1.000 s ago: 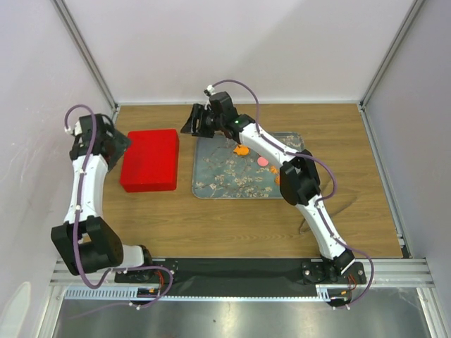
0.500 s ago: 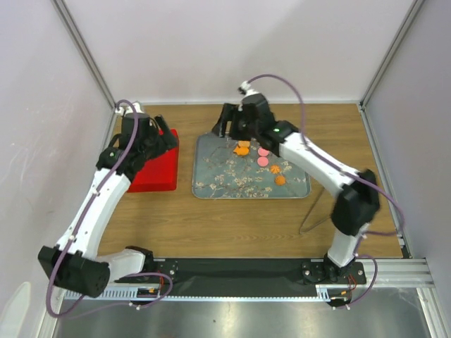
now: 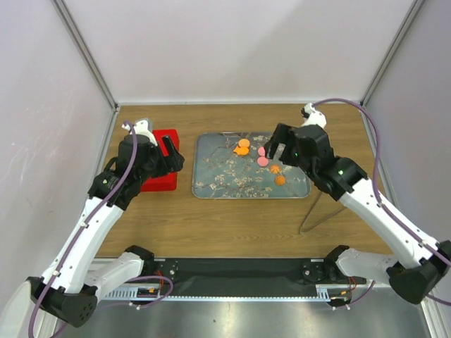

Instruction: Pack the cookies

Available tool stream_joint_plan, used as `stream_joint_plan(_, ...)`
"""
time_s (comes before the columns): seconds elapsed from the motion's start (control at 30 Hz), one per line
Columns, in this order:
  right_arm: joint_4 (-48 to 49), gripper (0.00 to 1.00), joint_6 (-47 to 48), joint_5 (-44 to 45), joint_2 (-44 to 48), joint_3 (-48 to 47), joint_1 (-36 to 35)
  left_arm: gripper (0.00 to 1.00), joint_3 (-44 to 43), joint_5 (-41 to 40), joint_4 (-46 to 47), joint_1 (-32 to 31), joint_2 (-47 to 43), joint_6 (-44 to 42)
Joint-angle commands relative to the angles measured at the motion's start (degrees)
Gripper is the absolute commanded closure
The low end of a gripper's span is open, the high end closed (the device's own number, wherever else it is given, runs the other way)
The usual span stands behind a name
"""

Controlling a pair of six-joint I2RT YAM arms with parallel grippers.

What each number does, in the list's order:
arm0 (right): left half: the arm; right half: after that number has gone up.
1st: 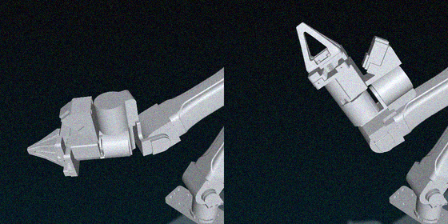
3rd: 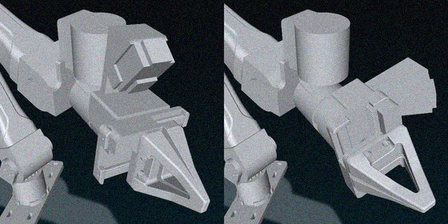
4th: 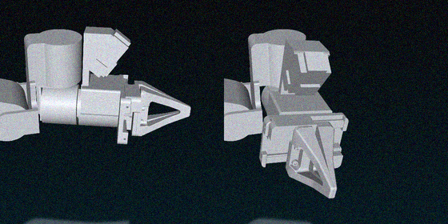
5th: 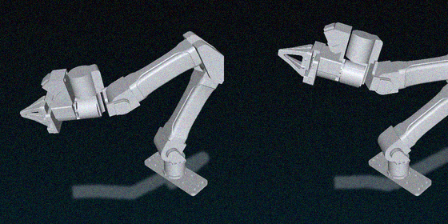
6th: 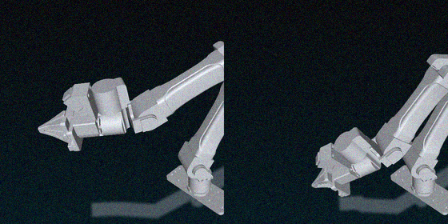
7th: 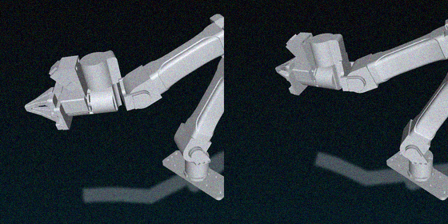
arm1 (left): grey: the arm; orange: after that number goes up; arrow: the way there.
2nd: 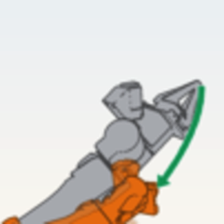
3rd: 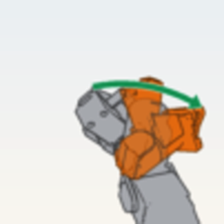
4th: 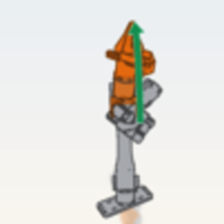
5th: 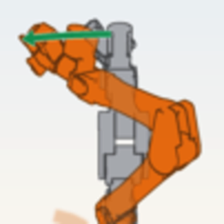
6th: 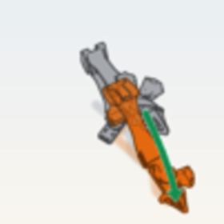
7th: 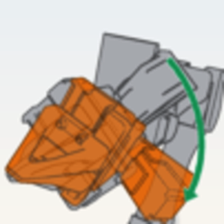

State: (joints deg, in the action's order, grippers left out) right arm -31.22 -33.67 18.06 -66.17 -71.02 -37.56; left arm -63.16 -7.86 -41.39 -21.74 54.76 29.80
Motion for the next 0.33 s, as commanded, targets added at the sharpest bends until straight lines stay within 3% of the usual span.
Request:
stream_joint_plan(0.0, -4.9, 0.03, -2.1, 4.87, 3.59, 2.9, 0.03, 0.15, -0.74, 1.62, -0.27, -0.5, -1.76, -3.96)
stream_joint_plan(0.3, -5.17, 0.0, -2.36, 7.94, 4.83, 3.35, 0.03, 0.15, -1.71, 2.06, -0.54, -0.5, -3.7, -4.66)
